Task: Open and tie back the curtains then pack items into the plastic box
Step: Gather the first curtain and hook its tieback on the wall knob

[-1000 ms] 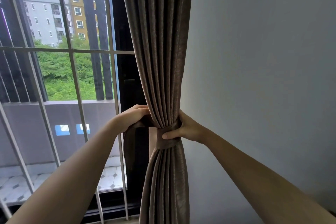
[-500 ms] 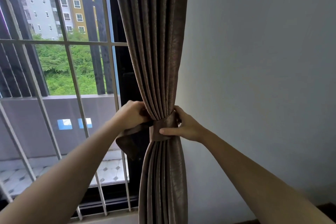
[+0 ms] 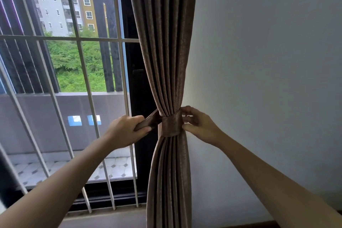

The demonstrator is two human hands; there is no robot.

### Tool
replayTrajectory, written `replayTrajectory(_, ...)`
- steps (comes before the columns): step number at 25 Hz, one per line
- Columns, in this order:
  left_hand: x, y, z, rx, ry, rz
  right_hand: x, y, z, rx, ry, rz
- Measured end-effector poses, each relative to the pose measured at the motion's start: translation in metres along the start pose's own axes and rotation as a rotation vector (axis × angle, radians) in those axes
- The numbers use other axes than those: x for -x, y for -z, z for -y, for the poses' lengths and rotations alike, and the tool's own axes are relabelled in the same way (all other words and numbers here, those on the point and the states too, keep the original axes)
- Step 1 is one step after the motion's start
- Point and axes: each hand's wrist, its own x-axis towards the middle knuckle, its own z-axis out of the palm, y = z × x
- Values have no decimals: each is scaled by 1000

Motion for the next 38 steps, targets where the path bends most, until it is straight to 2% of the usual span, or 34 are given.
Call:
replayTrajectory(5,10,-2,-56,98,-195,83,0,2,9,-69,-37,88)
replayTrajectory(8,5,-4,-65,228,-216,67,0,7,9,-105,-55,64)
replayTrajectory(12,0,-12,-64,333,-190,37,-4,8,11,-130,-95,83)
replayTrajectory(18,-9,-14,-55,455,9,48,-6,4,21,-190,-131,71)
replayTrajectory(20,-10,-17,-52,466,20,44,-8,2,20,-164,-136,64)
replayTrajectory(23,-10,-22,-47,425,-55,-83,-9,-2,20,-154,-131,46)
replayTrajectory(27,-11,-29,-50,478,101,-307,-9,-8,17,-166,-122,6)
replayTrajectory(30,-14,-37,-53,398,94,-403,-10,-11,17,-168,-118,14)
replayTrajectory(34,-17,-40,-57,318,102,-448,-12,-11,21,-140,-112,25)
replayTrajectory(38,-26,-33,-52,233,108,-394,-13,-9,21,-175,-105,36)
